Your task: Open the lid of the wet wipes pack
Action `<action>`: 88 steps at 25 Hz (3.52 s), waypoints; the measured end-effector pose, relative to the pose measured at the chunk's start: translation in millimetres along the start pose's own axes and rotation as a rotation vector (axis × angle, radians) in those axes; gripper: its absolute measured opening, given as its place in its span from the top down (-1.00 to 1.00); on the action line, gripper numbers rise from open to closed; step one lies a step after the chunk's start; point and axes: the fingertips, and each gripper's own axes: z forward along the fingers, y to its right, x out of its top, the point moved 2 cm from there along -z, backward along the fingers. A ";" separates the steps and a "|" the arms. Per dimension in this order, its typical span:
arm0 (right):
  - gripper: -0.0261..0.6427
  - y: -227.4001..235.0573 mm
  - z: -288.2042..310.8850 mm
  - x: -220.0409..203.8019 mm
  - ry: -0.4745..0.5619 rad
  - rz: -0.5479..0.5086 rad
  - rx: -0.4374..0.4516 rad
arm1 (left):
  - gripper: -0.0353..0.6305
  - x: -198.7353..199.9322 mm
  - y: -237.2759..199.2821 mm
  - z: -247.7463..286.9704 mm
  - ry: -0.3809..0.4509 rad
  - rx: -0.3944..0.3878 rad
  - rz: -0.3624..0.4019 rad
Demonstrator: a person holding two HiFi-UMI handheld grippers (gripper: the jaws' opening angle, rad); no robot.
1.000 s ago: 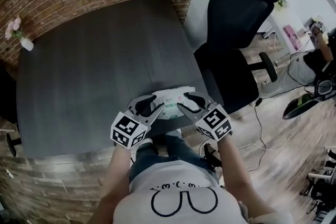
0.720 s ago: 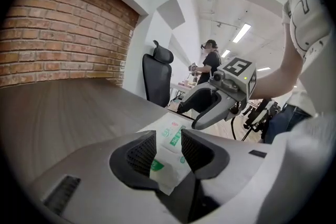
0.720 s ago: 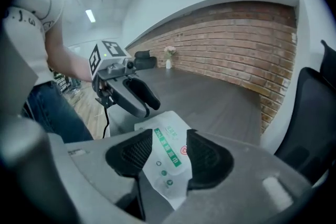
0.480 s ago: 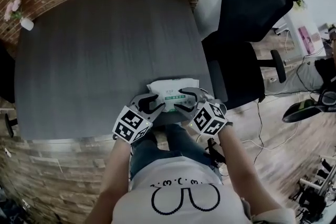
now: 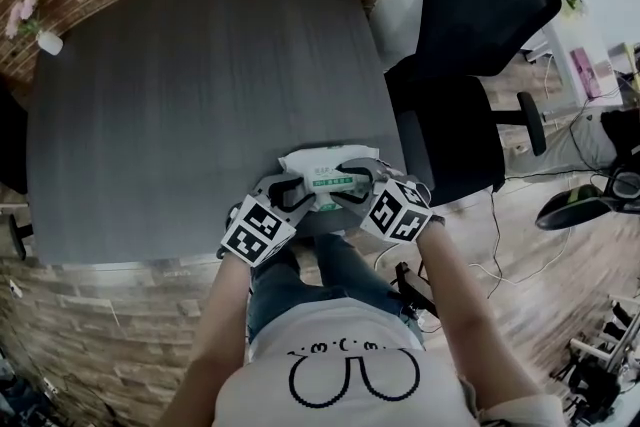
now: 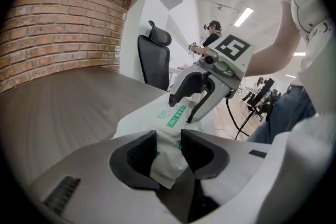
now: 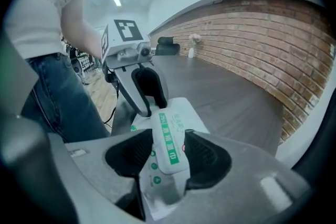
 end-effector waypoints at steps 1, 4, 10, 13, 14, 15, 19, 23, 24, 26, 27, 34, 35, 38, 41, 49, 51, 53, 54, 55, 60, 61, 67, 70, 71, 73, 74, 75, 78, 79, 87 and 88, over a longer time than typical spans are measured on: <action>0.35 0.5 0.1 -0.2 0.000 0.014 0.015 | 0.46 -0.2 -0.4 0.1 -0.007 0.001 0.012; 0.36 1.7 1.1 1.6 0.001 0.046 0.073 | 0.46 -1.0 -1.5 -0.3 -0.015 0.006 0.031; 0.37 7.2 -4.2 6.4 -0.004 0.124 0.191 | 0.46 -0.2 0.6 -1.2 -0.021 0.003 0.046; 0.37 6.9 -4.9 9.3 -0.013 0.102 0.190 | 0.46 -0.4 3.2 -2.1 -0.025 -0.014 0.031; 0.37 5.7 -5.5 10.2 -0.023 0.089 0.189 | 0.46 -0.4 3.5 -2.0 -0.027 -0.017 0.030; 0.37 4.6 -6.2 11.0 -0.037 0.074 0.189 | 0.46 0.0 3.6 -1.8 -0.029 -0.019 0.032; 0.43 4.2 -11.4 19.1 -0.072 0.024 0.203 | 0.46 1.6 3.4 -1.8 -0.045 -0.032 0.037; 0.47 16.3 -23.7 32.0 -0.034 0.022 0.177 | 0.46 2.0 4.3 -2.1 -0.056 -0.046 0.040; 0.51 21.9 -27.1 33.6 -0.018 0.025 0.160 | 0.46 1.9 4.8 -1.9 -0.058 -0.048 0.041; 0.77 35.1 -32.5 34.8 0.010 0.031 0.115 | 0.46 1.9 5.5 -1.4 -0.062 -0.049 0.043; 0.80 41.3 -34.2 35.5 0.023 0.036 0.093 | 0.46 2.2 5.7 -1.4 -0.064 -0.048 0.044; 0.81 81.7 -19.4 33.8 0.055 0.069 -0.105 | 0.46 3.9 4.5 0.6 -0.076 -0.029 0.047; 0.80 85.2 -15.8 32.8 0.046 0.072 -0.128 | 0.46 3.7 4.0 1.4 -0.080 -0.020 0.048; 0.78 92.8 -3.5 28.5 0.017 0.068 -0.170 | 0.46 3.3 1.4 1.3 -0.096 0.003 0.057; 0.78 97.4 6.7 21.7 -0.014 0.052 -0.184 | 0.46 3.2 0.4 2.8 -0.103 0.020 0.058; 0.78 86.3 15.0 15.0 -0.028 -0.039 -0.163 | 0.46 1.5 0.8 1.3 -0.130 0.059 0.055; 0.78 88.5 6.1 20.1 0.021 -0.009 -0.164 | 0.46 0.0 2.0 -0.1 -0.144 0.076 0.037; 0.78 91.4 -4.4 26.4 0.075 0.016 -0.172 | 0.46 0.9 2.6 -3.9 -0.141 0.100 0.015; 0.80 92.3 -9.6 28.4 0.095 0.022 -0.179 | 0.46 2.2 3.0 -6.9 -0.133 0.117 0.002; 0.86 92.6 -14.7 29.6 0.110 0.026 -0.187 | 0.46 4.4 3.9 -10.3 -0.117 0.134 -0.010; 0.92 84.8 -37.3 35.1 0.177 0.045 -0.220 | 0.46 32.3 12.3 -29.9 0.045 0.174 -0.089; 0.93 83.0 -41.5 36.0 0.188 0.048 -0.232 | 0.46 40.6 11.6 -34.0 0.096 0.181 -0.104; 0.93 80.6 -80.0 49.5 0.315 0.152 -0.329 | 0.48 93.8 -8.0 -77.4 0.435 0.350 -0.181; 0.93 77.5 -104.7 58.3 0.382 0.189 -0.390 | 0.56 109.6 -11.7 -99.0 0.483 0.452 -0.116; 0.93 75.6 -112.2 59.6 0.395 0.195 -0.413 | 0.58 114.1 -11.1 -104.2 0.489 0.480 -0.089; 0.93 69.4 -125.8 60.2 0.413 0.216 -0.457 | 0.73 122.2 -7.3 -114.8 0.504 0.537 -0.044; 0.93 64.9 -132.5 60.3 0.421 0.227 -0.477 | 0.88 126.1 -4.2 -120.7 0.515 0.563 -0.027; 0.93 59.7 -139.3 61.0 0.429 0.234 -0.494 | 0.90 130.3 -0.1 -126.4 0.528 0.583 -0.007; 0.93 42.1 -161.9 70.6 0.455 0.225 -0.542 | 0.90 144.0 15.0 -142.0 0.565 0.614 0.054; 0.93 36.3 -170.0 74.9 0.467 0.217 -0.561 | 0.90 147.8 20.2 -147.4 0.580 0.618 0.065; 0.93 2.2 -219.4 101.8 0.544 0.180 -0.683 | 0.90 164.2 53.2 -189.8 0.675 0.652 0.128; 0.93 -1.5 -224.2 106.1 0.554 0.177 -0.693 | 0.90 164.8 56.5 -194.8 0.685 0.656 0.133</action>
